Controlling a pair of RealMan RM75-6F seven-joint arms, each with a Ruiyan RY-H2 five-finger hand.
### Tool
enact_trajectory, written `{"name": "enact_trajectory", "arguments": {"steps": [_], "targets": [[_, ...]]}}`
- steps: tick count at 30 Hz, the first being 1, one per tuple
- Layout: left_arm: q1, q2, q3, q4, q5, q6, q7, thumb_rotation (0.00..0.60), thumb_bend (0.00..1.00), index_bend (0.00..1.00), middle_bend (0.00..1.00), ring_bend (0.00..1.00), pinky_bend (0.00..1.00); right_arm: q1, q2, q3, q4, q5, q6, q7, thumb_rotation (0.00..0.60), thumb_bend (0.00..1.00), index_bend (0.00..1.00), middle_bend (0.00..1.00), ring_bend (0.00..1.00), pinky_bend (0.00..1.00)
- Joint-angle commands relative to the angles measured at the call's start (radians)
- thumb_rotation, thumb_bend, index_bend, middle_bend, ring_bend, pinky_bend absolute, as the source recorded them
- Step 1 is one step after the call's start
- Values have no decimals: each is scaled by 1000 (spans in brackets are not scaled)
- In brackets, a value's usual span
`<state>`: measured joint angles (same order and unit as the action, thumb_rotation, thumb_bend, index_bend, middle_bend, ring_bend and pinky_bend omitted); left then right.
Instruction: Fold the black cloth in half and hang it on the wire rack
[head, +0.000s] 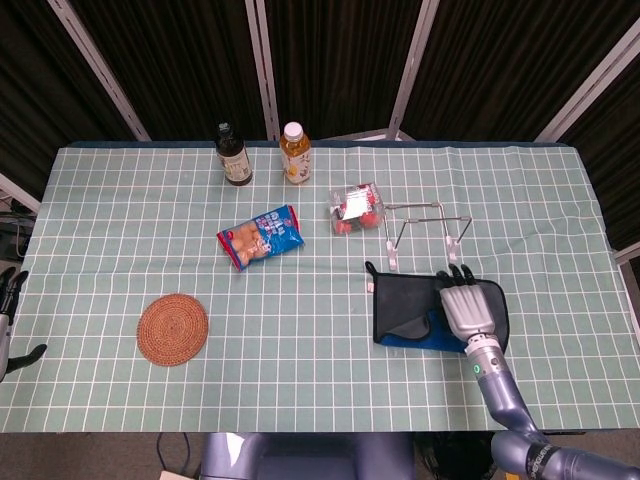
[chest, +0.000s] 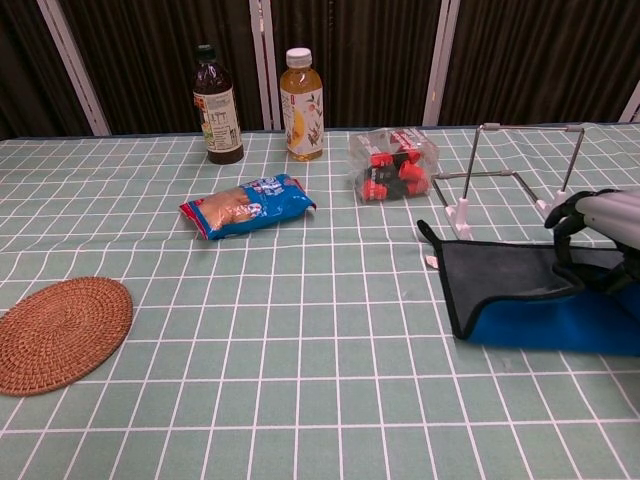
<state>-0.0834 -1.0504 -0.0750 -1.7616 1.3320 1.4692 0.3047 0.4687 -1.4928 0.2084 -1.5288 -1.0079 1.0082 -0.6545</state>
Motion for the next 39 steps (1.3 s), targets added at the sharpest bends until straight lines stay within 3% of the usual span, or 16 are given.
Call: {"name": "enact_trajectory", "arguments": {"steps": [1,17,36,39], "targets": [[-2,-1,-1,2,-4,-4,2,600,0,0,0,0,0,31,-26,4,20,47,16,-58,600,468,650,138,0,0],[-13,-6,-6,14,-29,-23,2,600,0,0,0,0,0,117,-102,-16,191,57,24,-107,600,468,651,140,0,0],[-19,-9,-7,19,-43,-30,6,600,0,0,0,0,0,155,-144,-12,279,124,19,-104,600,467,650,140,0,0],[-20,-10,-6,20,-44,-32,6,600,0,0,0,0,0,158,-146,-15,284,130,17,-102,600,427,646,139,0,0]]}}
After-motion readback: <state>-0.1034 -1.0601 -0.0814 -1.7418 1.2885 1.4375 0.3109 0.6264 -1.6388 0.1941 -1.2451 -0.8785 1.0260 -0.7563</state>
